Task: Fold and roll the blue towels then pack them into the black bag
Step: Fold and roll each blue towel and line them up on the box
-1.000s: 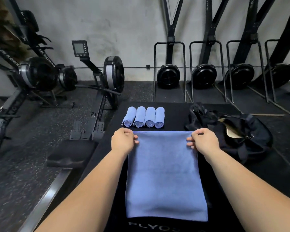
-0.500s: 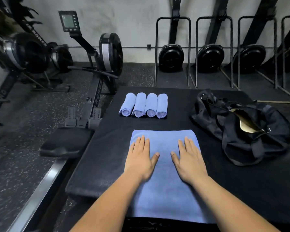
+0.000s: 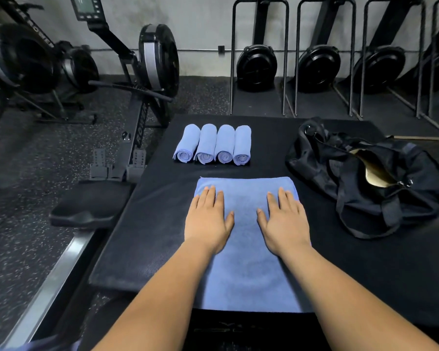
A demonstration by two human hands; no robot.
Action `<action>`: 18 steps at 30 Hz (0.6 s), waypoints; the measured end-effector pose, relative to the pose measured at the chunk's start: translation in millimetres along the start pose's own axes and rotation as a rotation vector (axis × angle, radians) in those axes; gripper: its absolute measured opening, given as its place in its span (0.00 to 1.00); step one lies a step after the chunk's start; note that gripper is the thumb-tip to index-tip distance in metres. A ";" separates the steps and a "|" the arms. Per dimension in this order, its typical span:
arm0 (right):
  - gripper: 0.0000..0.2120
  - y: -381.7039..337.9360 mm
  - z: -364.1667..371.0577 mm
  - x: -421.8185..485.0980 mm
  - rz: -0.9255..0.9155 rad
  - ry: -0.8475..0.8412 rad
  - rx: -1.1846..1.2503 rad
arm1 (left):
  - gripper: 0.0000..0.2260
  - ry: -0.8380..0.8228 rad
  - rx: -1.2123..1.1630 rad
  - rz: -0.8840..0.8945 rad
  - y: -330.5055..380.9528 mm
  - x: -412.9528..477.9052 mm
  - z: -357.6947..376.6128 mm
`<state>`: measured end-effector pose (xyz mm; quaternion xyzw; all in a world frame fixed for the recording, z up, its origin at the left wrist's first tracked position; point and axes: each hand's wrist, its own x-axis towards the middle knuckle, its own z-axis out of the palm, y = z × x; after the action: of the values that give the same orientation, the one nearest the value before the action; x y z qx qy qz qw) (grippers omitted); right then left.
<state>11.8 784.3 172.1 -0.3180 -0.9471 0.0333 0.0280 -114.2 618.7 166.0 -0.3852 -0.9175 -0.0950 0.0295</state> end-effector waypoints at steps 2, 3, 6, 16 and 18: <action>0.32 -6.2 -4.1 -6.0 -0.019 0.038 -0.045 | 0.20 0.069 0.069 0.083 5.3 -4.0 -3.8; 0.32 -9.6 -5.1 -10.2 -0.039 0.052 -0.042 | 0.14 0.093 0.074 0.123 9.3 -7.0 -6.4; 0.37 -20.5 -3.7 -32.8 -0.078 0.002 0.059 | 0.13 0.083 -0.062 0.075 22.7 -27.5 -10.9; 0.36 17.1 -1.9 -77.2 -0.170 -0.078 0.091 | 0.33 -0.152 -0.040 0.085 4.7 -79.8 -8.9; 0.39 18.5 -7.3 -86.6 -0.155 -0.065 0.054 | 0.33 -0.145 -0.030 0.064 10.8 -86.4 -12.1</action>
<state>92.4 747.0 175.1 -0.2417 -0.9680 0.0670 0.0083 -46.1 563.2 168.5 -0.4207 -0.9028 -0.0794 -0.0396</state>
